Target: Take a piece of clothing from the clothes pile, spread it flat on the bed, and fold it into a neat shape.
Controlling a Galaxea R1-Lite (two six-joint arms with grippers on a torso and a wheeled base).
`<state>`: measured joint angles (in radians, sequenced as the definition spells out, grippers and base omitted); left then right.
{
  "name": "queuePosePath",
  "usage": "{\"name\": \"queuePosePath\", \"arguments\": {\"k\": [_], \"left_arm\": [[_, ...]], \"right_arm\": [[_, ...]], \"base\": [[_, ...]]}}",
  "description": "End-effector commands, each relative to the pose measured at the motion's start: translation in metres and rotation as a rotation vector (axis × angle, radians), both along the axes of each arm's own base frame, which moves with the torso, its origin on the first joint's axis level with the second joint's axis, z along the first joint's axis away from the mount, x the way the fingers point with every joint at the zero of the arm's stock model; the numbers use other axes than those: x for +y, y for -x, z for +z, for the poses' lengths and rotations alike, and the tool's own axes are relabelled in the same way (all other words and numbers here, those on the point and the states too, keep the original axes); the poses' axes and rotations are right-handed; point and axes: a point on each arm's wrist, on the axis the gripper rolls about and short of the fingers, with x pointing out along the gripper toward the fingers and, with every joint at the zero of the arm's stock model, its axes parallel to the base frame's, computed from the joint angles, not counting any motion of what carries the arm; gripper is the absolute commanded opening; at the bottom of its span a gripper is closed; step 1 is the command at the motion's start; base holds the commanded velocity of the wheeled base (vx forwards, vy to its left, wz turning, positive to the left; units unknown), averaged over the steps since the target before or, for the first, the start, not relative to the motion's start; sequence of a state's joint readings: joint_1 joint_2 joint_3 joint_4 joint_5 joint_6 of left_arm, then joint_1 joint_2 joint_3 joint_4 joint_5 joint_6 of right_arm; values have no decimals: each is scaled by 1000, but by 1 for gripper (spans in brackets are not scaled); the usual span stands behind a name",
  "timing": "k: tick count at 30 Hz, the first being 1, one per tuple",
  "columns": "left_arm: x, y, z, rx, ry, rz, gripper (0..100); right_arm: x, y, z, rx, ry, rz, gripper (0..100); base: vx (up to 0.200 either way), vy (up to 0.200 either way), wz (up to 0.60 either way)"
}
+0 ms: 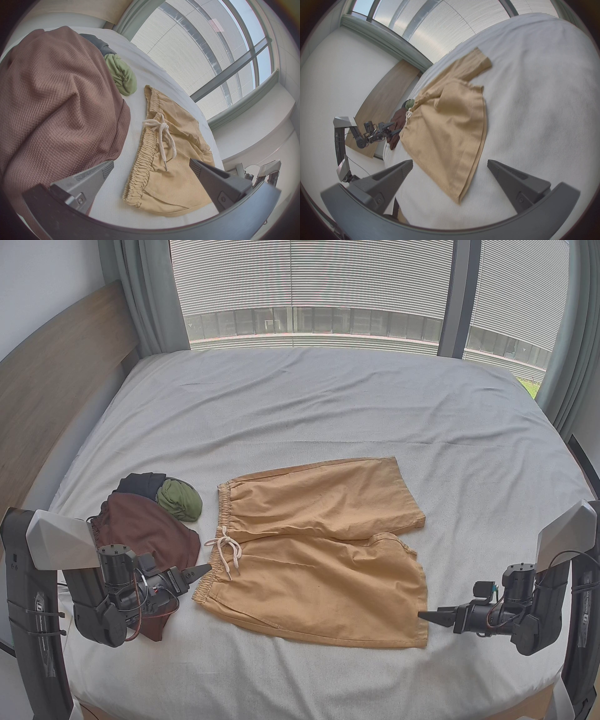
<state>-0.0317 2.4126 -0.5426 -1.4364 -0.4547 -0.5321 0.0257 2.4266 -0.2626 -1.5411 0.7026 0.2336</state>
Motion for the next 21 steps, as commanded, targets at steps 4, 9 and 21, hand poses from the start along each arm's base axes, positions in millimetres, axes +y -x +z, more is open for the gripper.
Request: {"name": "queuePosePath", "arguments": {"k": [4, 9, 21], "left_arm": [[-8, -2, 5, -53, 4, -16, 100], [-11, -2, 7, -80, 5, -23, 100], [-12, -3, 8, -93, 7, -24, 100]], "right_arm": [[-14, -50, 20, -179, -42, -72, 100], [-10, -77, 18, -180, -96, -85, 100], [-2, -115, -11, -95, -124, -212, 100]], "base": [[0, 0, 0], [0, 0, 0], [0, 0, 0]]}}
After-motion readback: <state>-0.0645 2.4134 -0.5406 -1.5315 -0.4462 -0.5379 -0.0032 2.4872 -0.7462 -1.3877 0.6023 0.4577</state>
